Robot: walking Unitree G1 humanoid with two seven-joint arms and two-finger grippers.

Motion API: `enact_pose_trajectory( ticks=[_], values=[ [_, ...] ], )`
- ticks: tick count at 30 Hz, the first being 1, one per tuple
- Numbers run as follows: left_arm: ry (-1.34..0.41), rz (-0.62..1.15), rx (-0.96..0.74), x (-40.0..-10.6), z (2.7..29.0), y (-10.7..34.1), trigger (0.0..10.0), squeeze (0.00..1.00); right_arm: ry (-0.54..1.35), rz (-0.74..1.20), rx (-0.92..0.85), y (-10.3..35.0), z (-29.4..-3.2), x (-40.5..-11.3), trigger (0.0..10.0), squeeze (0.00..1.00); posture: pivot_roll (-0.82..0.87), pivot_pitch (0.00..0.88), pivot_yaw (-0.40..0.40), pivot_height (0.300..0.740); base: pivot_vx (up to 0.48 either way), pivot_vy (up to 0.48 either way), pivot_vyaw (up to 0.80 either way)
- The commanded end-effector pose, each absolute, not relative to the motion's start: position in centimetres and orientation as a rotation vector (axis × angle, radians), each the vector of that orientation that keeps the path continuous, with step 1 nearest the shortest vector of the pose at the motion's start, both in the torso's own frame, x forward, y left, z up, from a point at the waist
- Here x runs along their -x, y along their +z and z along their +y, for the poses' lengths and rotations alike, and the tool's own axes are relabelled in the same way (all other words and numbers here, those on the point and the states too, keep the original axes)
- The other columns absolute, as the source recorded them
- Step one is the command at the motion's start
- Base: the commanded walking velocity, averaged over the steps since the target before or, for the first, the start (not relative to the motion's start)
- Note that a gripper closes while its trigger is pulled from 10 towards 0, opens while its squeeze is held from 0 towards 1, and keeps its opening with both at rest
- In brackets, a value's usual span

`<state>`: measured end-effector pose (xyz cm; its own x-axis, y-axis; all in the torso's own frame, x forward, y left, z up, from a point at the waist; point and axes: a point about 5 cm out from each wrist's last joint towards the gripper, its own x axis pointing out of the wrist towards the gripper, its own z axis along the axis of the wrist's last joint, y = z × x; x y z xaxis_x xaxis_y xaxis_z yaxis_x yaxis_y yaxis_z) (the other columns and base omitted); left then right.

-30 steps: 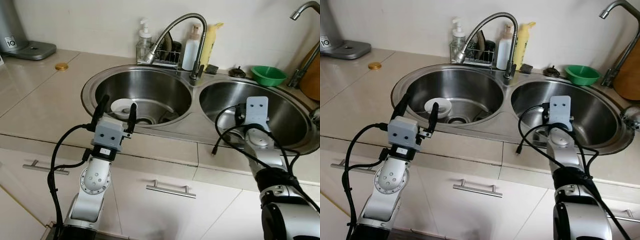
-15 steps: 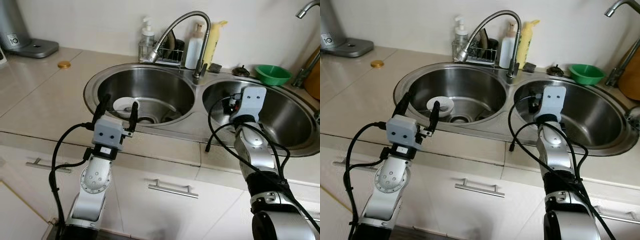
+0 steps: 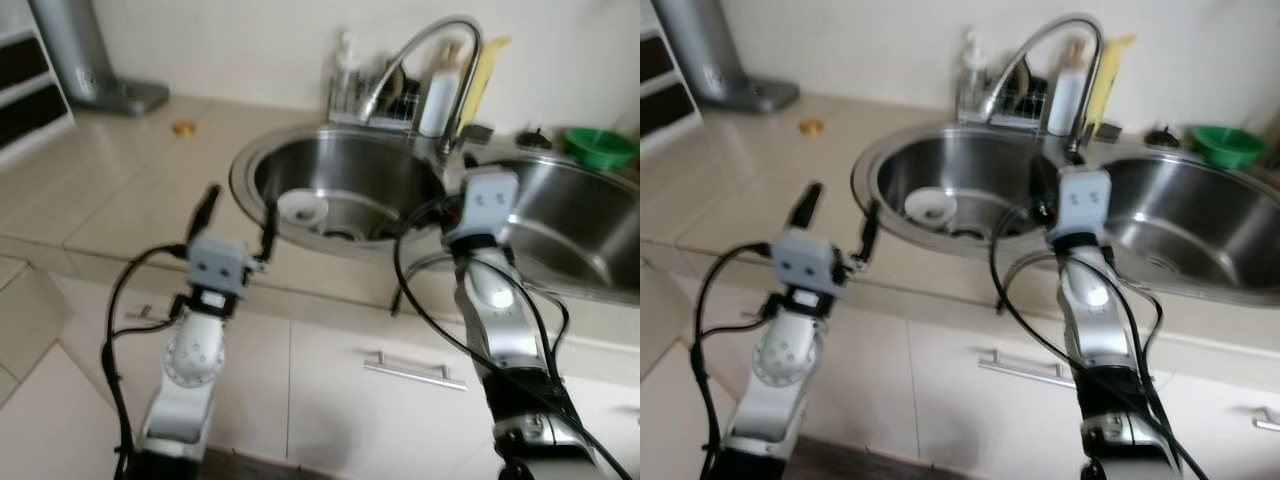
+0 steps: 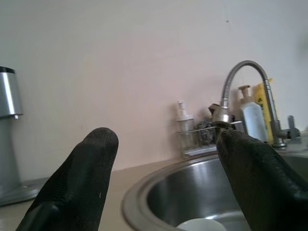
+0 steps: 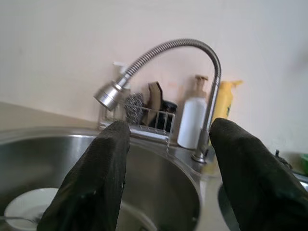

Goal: Kitchen organization

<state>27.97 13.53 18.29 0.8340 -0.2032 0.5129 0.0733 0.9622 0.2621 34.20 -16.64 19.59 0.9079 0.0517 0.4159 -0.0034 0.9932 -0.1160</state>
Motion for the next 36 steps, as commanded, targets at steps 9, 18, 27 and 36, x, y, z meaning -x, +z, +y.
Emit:
enact_pose_trajectory(
  ticks=[9,18,27,36],
  values=[
    [-0.141,-0.587,-0.255,-27.8,13.9,18.4,10.0,0.00,0.080,-0.514,0.122,20.2,-15.5,-31.9,10.0,0.00,0.03,0.000,-0.065,0.740,0.000,0.320,0.00],
    [-0.153,-0.573,-0.272,-27.8,13.7,18.0,10.0,0.00,0.040,-0.491,0.093,19.4,-15.4,-30.4,10.0,0.00,0.01,0.000,-0.058,0.740,0.000,0.000,-0.23],
    [-0.163,-0.582,-0.278,-27.8,13.5,18.0,10.0,0.00,0.015,-0.482,0.078,19.1,-15.0,-29.8,10.0,0.00,0.01,0.000,-0.057,0.740,0.000,-0.455,-0.80],
    [-0.148,-0.594,-0.261,-27.8,13.9,18.2,10.0,0.00,0.003,-0.479,0.082,19.0,-15.3,-29.5,10.0,0.00,0.01,0.000,-0.061,0.740,0.000,-0.257,-0.80]
  ],
)
